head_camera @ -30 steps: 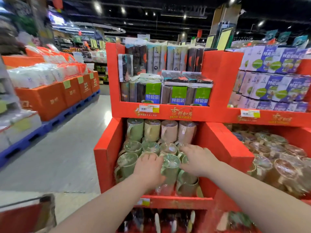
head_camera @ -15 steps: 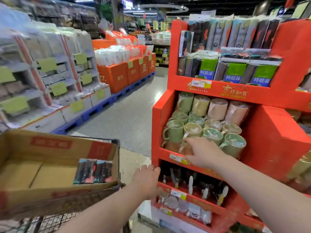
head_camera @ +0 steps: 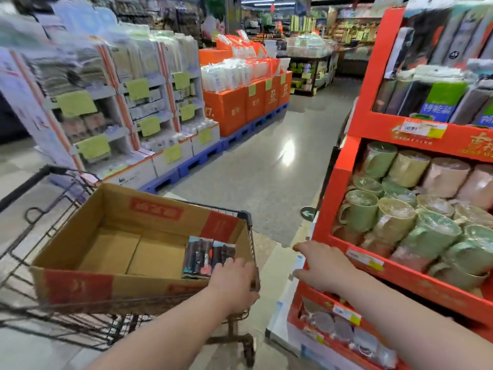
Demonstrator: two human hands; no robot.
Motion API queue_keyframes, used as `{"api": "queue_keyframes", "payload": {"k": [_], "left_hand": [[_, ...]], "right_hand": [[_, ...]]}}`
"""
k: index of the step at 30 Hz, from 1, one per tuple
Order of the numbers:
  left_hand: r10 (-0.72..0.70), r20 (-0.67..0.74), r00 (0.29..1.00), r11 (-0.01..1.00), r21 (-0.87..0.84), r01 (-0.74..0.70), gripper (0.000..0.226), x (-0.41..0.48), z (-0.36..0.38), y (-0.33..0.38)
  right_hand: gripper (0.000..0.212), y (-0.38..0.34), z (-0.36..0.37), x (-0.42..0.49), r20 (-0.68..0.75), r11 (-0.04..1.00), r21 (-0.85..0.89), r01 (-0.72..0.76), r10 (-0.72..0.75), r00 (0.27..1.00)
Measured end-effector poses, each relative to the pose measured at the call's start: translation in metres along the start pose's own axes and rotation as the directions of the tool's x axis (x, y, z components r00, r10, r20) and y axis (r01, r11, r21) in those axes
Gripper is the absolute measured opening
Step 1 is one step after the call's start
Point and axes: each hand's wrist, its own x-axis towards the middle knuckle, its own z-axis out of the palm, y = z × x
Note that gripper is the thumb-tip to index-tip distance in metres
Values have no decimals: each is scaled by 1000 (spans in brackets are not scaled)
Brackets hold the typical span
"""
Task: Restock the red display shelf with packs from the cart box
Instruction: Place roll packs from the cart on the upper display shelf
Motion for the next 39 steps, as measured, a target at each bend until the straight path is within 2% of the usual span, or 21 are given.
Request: {"api": "queue_keyframes", "payload": {"k": [5,10,13,21,30,39], "left_hand": [[-18,-20,1000,1000,-8,17,63,12,-5,-80],[-15,-60,998,1000,-7,15,66,27,-19,-144],[-11,-85,996,1000,-15,10,65,36,-26,-168],[-27,-67,997,998,-55,23,66,64,-25,-205],[-156,130,979,982,-86,168,68,118,11,-248],[-236,407,882,960,-41,276,68,193,67,-275]], "right_hand": [[55,-60,32,40,87,1000,30,0,-3,996],[43,-108,65,70,172,996,83,-39,24,985],[39,-126,81,82,230,994,93,-62,40,972],[47,-141,98,120,335,994,68,-89,61,940],[57,-138,108,217,408,993,95,-70,25,912],[42,-113,147,319,542,972,193,-131,6,841]]}}
